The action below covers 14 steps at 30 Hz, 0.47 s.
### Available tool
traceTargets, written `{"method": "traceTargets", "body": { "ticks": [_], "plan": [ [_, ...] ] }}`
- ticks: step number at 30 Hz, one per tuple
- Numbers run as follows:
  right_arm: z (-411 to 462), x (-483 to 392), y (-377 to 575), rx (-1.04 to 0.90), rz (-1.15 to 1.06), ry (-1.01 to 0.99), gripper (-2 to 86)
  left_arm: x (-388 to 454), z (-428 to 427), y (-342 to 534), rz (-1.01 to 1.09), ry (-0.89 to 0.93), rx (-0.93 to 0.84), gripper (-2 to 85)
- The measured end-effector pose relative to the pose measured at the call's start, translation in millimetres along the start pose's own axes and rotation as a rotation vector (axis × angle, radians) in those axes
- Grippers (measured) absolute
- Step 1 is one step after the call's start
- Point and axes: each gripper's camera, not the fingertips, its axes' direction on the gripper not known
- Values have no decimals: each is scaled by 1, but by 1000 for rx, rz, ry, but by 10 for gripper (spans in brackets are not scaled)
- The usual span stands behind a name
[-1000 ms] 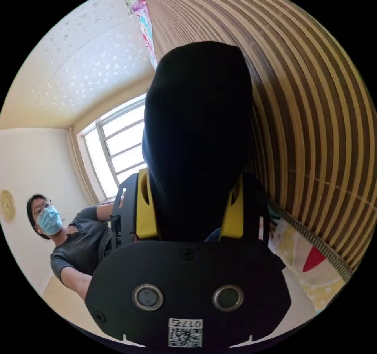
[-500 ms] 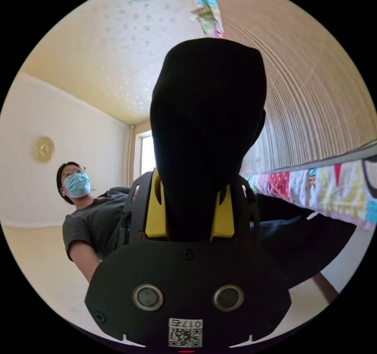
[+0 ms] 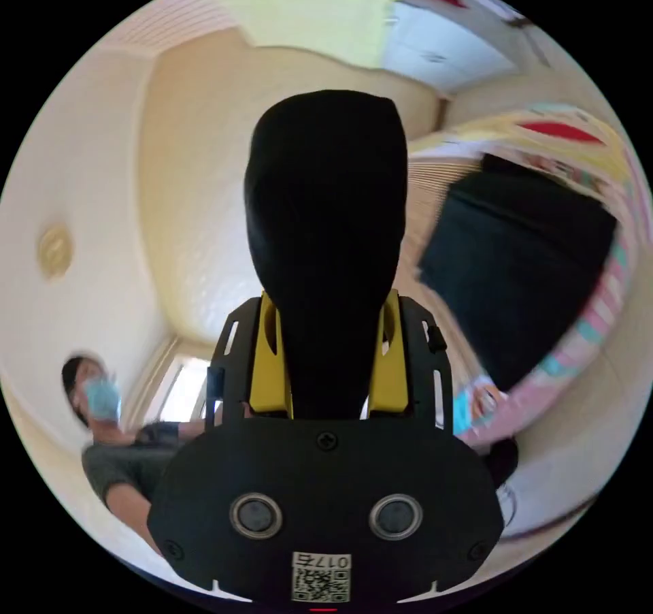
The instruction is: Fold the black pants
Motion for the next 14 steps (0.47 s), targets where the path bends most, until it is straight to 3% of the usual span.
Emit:
{"method": "traceTargets", "body": {
  "ticks": [3,4,7,9,10,12,14],
  "plan": [
    [-22,72,11,35,396,313,171,-101,34,85,-280,-16,-142,109],
    [-27,77,15,72,396,284,170,-124,41,114,-363,-27,-183,108],
    [-35,93,30,188,259,35,140,-204,53,311,-837,40,-293,101],
    [-33,106,47,191,167,-65,126,-201,34,484,-1162,150,-151,95],
    [-33,112,54,198,159,-90,125,-192,27,525,-1231,172,-84,93],
    [-35,149,98,267,238,-167,107,-132,1,666,-1445,240,237,87],
    [-35,183,143,331,377,-190,86,-75,-9,748,-1564,262,482,84]
  ]
}}
